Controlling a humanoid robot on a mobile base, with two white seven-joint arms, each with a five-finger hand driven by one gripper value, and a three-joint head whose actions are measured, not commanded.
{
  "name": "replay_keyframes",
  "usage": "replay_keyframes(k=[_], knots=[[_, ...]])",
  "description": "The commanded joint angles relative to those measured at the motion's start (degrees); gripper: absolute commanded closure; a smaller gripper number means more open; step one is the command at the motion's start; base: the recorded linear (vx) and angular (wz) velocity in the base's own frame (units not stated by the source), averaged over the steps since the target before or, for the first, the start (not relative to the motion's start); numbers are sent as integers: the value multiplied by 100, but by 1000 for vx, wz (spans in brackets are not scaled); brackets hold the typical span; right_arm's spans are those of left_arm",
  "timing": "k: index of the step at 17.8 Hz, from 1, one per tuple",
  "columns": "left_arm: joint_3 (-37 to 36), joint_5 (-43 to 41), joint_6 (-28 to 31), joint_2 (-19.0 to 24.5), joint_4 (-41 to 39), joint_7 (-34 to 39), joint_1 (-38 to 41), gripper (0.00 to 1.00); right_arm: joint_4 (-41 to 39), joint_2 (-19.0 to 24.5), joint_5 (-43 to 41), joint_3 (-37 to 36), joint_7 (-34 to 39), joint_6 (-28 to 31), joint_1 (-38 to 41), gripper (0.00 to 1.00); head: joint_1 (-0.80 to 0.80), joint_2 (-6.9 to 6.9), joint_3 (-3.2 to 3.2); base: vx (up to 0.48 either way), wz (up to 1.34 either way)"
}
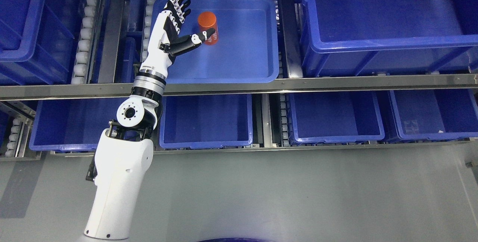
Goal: Grab orange capacitor from left shelf to right desk
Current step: 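Reach the left hand toward the orange capacitor in the blue bin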
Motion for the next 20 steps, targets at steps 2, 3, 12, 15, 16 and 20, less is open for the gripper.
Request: replay_keyframes(k=[2, 3, 12, 15, 16, 20], knots=[[143, -163, 10, 100, -469, -2, 262, 0, -100, -100, 18, -97, -3, -1, 16, 0, 0, 0, 0, -1, -19], [143, -303, 2, 100, -311, -2, 113, 0, -100, -100, 18, -97, -3, -1, 16, 0, 0, 0, 0, 0, 0], [56, -902, 54, 100, 1104, -11, -380, 0, -100, -100, 18, -97, -3, -1, 16, 0, 0, 0, 0, 0, 0], [-32, -1008, 46, 100, 1535, -55, -503, 0, -100, -100, 18, -97, -3, -1, 16, 0, 0, 0, 0, 0, 0], [-85, -1008, 46, 100, 1676, -81, -573, 0, -100, -100, 18, -97, -3, -1, 16, 0, 0, 0, 0, 0, 0], [-330, -999, 46, 100, 1975, -90, -749, 0, -100, -100, 18, -97, -3, -1, 16, 0, 0, 0, 0, 0, 0]])
